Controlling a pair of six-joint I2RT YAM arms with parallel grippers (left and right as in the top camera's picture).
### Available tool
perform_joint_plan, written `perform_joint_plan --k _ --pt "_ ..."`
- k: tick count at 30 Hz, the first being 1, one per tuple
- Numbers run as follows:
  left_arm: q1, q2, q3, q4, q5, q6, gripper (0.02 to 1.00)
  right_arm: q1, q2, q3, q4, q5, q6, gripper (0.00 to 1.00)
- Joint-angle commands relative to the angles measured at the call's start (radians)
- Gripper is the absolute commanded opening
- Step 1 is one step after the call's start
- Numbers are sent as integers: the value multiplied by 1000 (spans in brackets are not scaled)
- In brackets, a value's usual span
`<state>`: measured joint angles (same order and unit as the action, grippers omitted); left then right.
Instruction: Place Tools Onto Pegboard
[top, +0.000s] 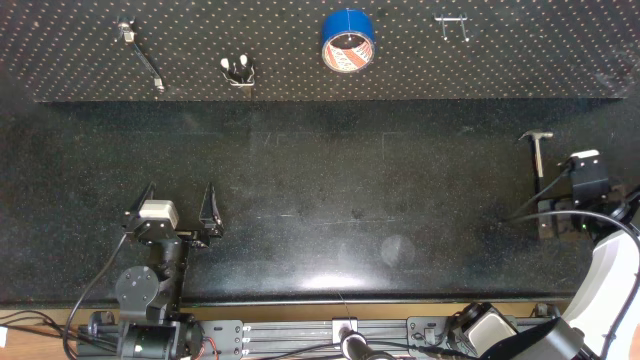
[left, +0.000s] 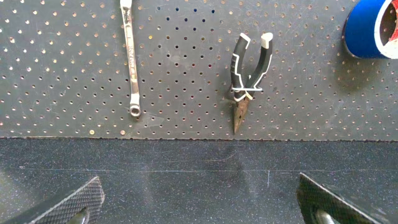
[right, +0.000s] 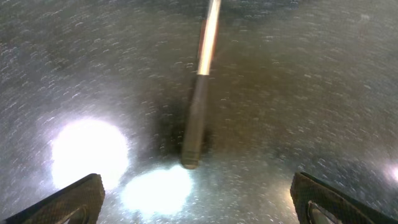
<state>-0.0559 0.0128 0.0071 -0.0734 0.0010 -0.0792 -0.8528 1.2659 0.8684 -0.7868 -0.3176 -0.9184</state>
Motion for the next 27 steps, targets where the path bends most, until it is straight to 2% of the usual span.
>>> perform_joint_plan --k 1,11,15,23,27 --pt "-3 -9 -2 -6 0 12 996 -22 34 -2 -18 -50 -125 976" --pt "-3 -10 -2 -6 0 12 996 -21 185 -2 32 3 -153 976" --pt "-3 -9 -2 -6 0 12 996 -15 229 -2 111 23 -35 978" --pt "-3 -10 -2 -6 0 12 996 154 280 -2 185 135 214 978" --pt "-3 -9 -2 -6 0 12 996 187 306 -2 187 134 290 978"
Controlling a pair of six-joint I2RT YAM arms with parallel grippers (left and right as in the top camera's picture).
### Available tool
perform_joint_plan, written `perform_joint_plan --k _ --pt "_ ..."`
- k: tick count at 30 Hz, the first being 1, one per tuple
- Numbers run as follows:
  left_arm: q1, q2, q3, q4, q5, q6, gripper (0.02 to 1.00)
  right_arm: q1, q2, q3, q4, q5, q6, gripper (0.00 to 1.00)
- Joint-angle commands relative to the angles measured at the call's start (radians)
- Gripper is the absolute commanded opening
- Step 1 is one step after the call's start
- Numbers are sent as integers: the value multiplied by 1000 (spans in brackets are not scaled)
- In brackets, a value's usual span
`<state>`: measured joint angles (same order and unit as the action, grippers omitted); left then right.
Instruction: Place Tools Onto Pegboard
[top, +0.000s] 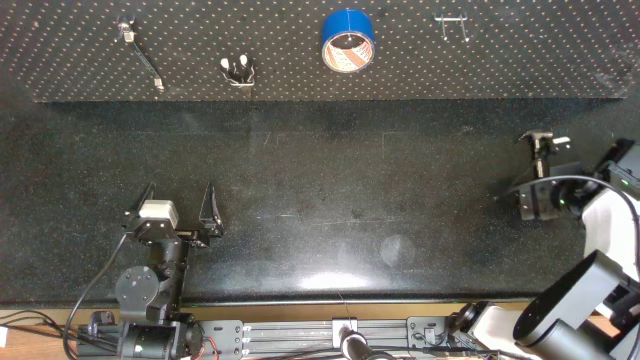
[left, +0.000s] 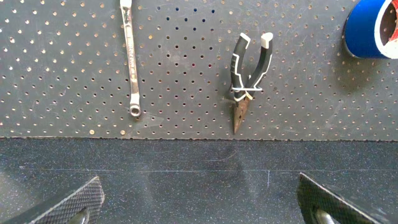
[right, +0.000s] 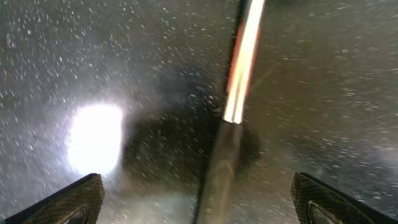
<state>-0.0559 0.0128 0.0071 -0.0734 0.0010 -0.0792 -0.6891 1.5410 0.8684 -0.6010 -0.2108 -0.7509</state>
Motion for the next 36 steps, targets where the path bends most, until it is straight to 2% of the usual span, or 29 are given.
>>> perform_joint_plan --k 1,5,8,12,17,23,34,36 --pt "-3 -9 -2 -6 0 12 998 23 36 -2 5 27 131 976" --pt "-3 -9 -2 -6 0 12 996 23 52 -2 5 28 203 978" --pt "-3 -9 -2 -6 0 12 996 23 55 -2 6 41 215 978" --pt "-3 -9 -2 -6 0 12 996 23 55 -2 13 46 193 978" --pt "-3 -9 -2 -6 0 12 996 22 60 -2 15 49 115 978" --pt "-3 -9 -2 -6 0 12 996 22 79 -2 16 66 87 978" --pt "-3 -9 -2 -6 0 12 996 19 87 -2 21 59 95 967" --pt "-3 -9 -2 -6 0 12 996 -4 87 -2 21 19 96 967"
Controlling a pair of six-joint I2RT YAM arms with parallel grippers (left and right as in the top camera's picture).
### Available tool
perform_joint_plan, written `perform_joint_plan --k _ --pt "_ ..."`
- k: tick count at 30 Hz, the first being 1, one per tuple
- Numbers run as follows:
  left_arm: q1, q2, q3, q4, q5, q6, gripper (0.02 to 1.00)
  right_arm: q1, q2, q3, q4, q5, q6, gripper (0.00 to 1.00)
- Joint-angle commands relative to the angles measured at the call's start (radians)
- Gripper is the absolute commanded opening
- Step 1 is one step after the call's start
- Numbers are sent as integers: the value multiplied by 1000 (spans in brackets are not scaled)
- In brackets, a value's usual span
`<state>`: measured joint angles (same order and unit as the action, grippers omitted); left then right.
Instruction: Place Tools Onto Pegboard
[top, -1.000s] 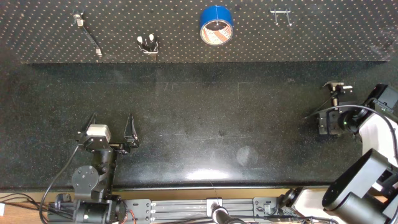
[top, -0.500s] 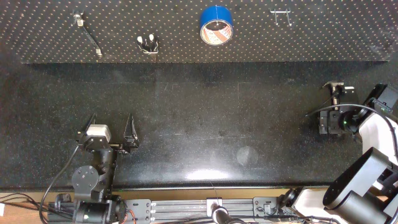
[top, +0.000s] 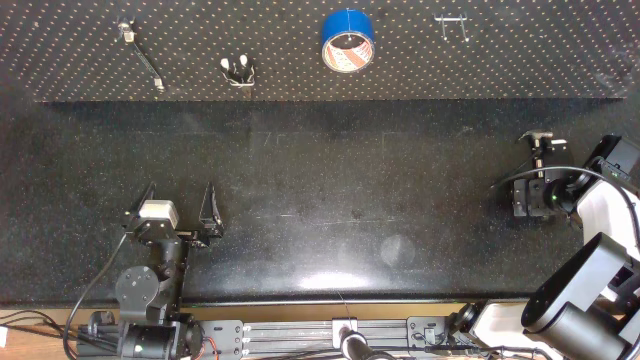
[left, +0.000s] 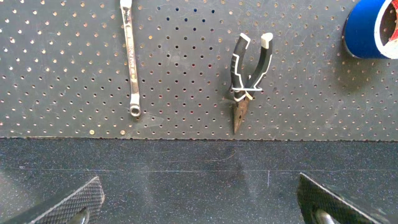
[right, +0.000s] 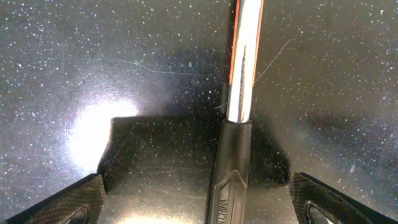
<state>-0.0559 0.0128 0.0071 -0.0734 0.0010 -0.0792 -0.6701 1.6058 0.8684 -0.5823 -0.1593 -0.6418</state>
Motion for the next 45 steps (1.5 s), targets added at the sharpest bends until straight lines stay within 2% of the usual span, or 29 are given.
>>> perform_joint_plan --k 1,10,11,12,16,20,25,30,33,41,45 --pt "-3 -10 -2 -6 0 12 996 -34 22 -2 5 -40 -13 969" --pt "-3 -9 -2 -6 0 12 996 -42 22 -2 1 -44 -26 969" --pt "-3 -10 -2 -6 0 12 996 -42 22 -2 1 -52 -26 947" --pt "-3 -9 -2 -6 0 12 996 -42 22 -2 1 -56 -26 882" --pt "-3 -9 -2 -6 0 12 996 -42 22 -2 0 -59 -26 829" --pt "-3 -9 -2 -6 0 12 996 -42 22 -2 0 -58 -26 656" --pt "-3 -9 -2 -6 0 12 996 -42 23 -2 -12 -58 -58 649" --pt "-3 -9 -2 -6 0 12 996 -42 26 -2 -18 -50 -87 581" --pt "-3 -9 -2 -6 0 12 996 -42 28 -2 -18 -43 -93 579" --pt "-3 -9 -2 -6 0 12 996 -42 28 -2 -18 -35 -97 441" --pt "-3 -9 -2 -6 0 12 996 -42 28 -2 -18 -35 -97 426"
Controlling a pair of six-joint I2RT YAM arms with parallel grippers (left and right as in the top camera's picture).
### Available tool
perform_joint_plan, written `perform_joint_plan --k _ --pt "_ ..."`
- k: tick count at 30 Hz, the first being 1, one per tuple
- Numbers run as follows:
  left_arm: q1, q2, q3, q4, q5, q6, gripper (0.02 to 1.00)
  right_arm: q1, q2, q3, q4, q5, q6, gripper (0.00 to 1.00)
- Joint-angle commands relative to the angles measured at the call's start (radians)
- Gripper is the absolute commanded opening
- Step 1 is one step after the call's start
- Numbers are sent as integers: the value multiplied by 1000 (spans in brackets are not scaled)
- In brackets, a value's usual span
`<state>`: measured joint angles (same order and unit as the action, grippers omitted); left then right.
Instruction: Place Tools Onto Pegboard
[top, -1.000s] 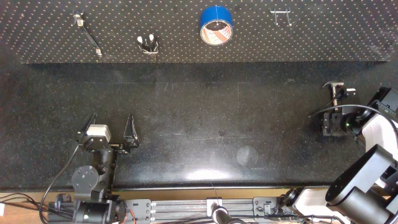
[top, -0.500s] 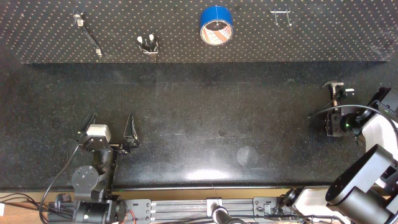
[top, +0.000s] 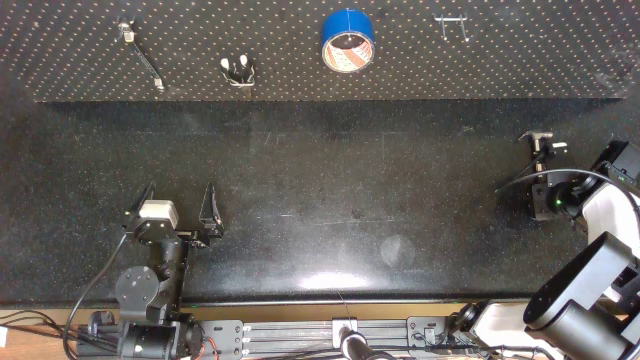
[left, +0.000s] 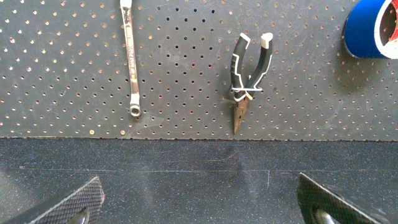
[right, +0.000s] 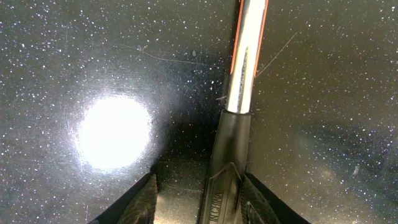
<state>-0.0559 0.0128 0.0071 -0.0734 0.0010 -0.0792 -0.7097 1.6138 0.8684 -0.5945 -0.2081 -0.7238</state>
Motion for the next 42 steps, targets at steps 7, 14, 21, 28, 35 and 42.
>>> perform_joint_plan --k 7,14,21,28,35,42 --pt "-3 -9 -2 -6 0 12 998 -2 20 -2 -6 14 -14 360" --pt "-3 -9 -2 -6 0 12 998 -3 20 -2 -4 14 13 325" --pt "-3 -9 -2 -6 0 12 996 -3 20 -2 8 14 58 310" --pt "-3 -10 -2 -6 0 12 996 -3 20 -2 14 16 76 283" --pt "-3 -9 -2 -6 0 12 996 -3 20 -2 14 15 76 235" --pt "-3 -9 -2 -6 0 12 996 -3 20 -2 14 17 76 222"
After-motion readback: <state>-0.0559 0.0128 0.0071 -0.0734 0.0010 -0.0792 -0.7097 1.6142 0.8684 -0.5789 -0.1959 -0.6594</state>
